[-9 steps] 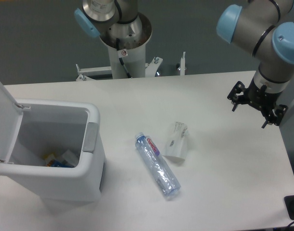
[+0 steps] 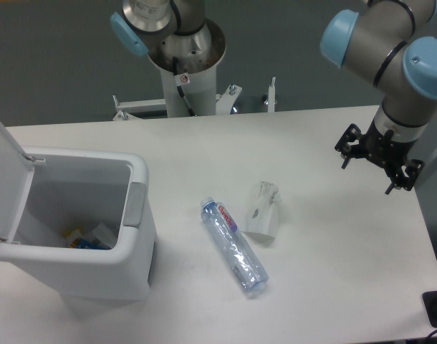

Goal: Place the trash in the trash can
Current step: 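Move the gripper from rest toward the white paper item, then lower the gripper onto the white paper item and close on it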

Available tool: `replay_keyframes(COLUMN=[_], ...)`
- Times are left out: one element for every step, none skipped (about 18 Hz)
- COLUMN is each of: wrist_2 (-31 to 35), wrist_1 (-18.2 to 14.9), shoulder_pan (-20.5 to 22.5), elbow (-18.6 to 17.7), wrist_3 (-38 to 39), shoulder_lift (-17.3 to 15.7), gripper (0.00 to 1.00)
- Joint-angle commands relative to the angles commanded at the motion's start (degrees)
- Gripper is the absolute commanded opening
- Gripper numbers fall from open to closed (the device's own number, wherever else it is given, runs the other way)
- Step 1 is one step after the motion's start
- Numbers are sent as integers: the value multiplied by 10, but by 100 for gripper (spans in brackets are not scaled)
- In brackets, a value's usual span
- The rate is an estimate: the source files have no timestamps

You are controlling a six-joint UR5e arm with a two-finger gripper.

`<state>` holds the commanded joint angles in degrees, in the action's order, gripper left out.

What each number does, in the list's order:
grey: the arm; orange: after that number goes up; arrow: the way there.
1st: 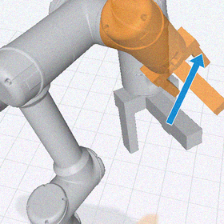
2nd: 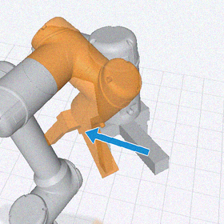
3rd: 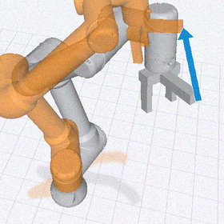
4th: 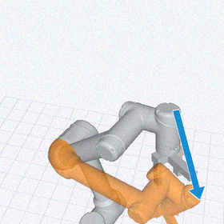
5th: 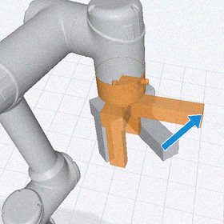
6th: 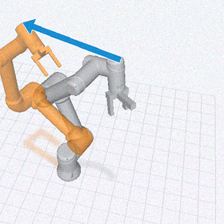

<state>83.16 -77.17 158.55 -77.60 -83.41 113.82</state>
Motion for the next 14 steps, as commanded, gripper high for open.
replay_keyframes(wrist_2=[-10, -11, -12, -11, -11, -11, -12, -11, -12, -11, -11, -12, -12, -13], wrist_1=[0, 0, 1, 2, 3, 8, 31, 50, 63, 68, 69, 73, 79, 85], shoulder_pan=[0, -2, -5, -15, -25, -31, -41, -47, -50, -59, -63, -63, -63, -64], elbow=[-8, -14, -25, -31, -33, -35, -46, -59, -74, -90, -105, -119, -128, -134], wrist_3=[3, 17, 48, 74, 79, 81, 95, 107, 116, 121, 121, 118, 117, 117], shoulder_lift=[-3, -4, -4, -3, 2, 5, 10, 11, 10, 8, 5, 0, -1, -1], gripper=[100, 100, 100, 100, 100, 100, 100, 100, 100, 100, 100, 100, 100, 100])
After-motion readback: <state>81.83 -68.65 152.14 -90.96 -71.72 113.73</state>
